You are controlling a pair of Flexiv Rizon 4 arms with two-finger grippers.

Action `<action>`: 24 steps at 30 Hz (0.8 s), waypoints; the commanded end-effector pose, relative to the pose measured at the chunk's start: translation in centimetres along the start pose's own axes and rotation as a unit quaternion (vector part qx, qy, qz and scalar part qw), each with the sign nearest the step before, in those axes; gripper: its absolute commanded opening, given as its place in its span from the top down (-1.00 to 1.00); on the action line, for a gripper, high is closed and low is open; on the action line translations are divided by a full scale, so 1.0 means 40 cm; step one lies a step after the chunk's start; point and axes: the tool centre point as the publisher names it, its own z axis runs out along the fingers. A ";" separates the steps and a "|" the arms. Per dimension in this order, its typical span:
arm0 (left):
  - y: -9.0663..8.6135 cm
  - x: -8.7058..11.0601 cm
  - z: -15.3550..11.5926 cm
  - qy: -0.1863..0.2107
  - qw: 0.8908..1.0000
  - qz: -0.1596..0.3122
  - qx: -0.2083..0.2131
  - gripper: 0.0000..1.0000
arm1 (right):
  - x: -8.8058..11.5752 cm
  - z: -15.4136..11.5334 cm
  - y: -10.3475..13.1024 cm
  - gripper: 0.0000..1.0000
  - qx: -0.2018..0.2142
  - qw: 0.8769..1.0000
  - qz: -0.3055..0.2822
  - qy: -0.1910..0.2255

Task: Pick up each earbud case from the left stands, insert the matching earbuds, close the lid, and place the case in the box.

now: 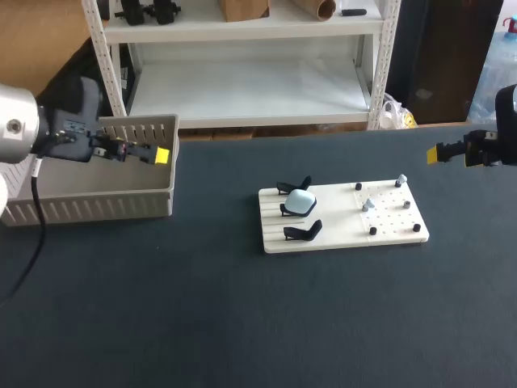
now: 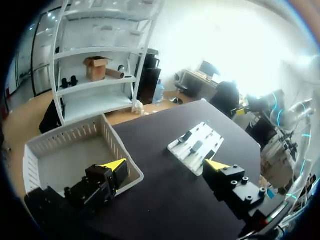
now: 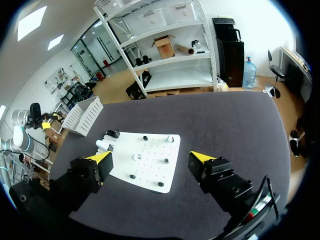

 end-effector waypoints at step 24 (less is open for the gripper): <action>-0.077 -0.042 0.154 -0.020 0.929 0.295 0.224 -1.00 | 0.000 0.000 -0.001 -1.00 0.000 1.000 0.000 0.000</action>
